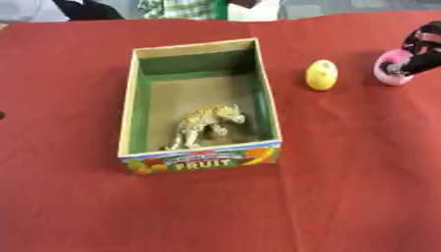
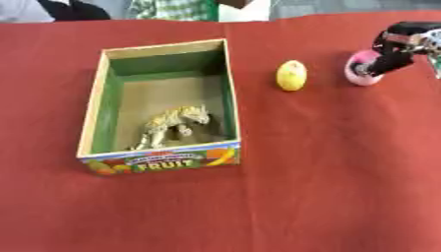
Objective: Pick up objects on the table and place them in the box.
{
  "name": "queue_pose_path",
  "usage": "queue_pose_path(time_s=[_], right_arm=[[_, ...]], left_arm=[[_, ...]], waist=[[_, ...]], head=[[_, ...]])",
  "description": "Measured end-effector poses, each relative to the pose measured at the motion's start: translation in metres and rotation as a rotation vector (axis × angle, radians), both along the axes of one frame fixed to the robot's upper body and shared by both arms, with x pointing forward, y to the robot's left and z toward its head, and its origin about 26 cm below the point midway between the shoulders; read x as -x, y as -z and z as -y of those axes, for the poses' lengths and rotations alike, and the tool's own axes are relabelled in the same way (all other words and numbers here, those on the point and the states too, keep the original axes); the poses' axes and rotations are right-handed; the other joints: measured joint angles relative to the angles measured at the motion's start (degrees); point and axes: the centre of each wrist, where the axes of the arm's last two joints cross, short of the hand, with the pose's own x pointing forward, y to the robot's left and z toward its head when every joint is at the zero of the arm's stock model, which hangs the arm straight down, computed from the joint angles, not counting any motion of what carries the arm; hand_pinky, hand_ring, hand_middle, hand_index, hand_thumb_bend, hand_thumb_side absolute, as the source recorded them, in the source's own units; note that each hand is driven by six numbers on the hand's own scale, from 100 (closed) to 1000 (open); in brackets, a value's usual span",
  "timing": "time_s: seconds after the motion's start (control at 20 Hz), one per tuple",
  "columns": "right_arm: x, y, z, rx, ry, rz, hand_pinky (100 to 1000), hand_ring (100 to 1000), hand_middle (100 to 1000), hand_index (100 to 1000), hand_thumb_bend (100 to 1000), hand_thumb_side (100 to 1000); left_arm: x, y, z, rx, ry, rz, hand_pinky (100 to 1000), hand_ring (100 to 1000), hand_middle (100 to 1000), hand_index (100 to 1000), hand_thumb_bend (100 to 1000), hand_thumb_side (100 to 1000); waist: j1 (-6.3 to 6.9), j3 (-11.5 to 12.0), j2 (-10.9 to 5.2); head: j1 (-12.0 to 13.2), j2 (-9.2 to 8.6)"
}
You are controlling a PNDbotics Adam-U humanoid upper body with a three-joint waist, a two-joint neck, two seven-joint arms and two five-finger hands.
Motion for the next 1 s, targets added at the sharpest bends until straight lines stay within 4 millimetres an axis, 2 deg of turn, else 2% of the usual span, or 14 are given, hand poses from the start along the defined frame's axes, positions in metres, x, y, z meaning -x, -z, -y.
queue_pose_path(time_s=[0.1,0.25,0.4,0.7,1.0], right_arm=[[0.0,-0.001,-0.003,-0.011,-0.022,0.009,744,751,464,503,100,542],[0.001,-0.003,-0.009,-0.043,-0.058,0.016,745,750,485,538,100,392],[0.002,-0.004,-0.013,-0.083,-0.087,0.006,749,755,508,566,100,301],[0.007,-0.013,-0.022,-0.159,-0.137,0.004,735,747,507,570,100,226],[0.011,-0.024,-0.032,-0.187,-0.167,0.048,723,737,495,558,100,225]], left_arm=[[0.0,0.0,0.0,0.0,0.0,0.0,501,627,667,706,100,824],[0.0,0.0,0.0,0.0,0.0,-0.001,500,628,667,708,100,821],[0.0,0.0,0.0,-0.002,0.001,-0.004,500,628,667,708,100,819],[0.0,0.0,0.0,-0.003,0.001,-0.006,499,628,666,709,100,815],[0.0,0.0,0.0,-0.004,0.002,-0.008,498,629,666,709,100,812]], waist=[[0.0,-0.04,0.0],[0.01,-0.17,0.0],[0.01,-0.23,0.0],[0.01,-0.49,-0.01],[-0.01,-0.61,-0.15]], head=[[0.0,0.0],[0.0,0.0],[0.0,0.0],[0.0,0.02],[0.02,0.02]])
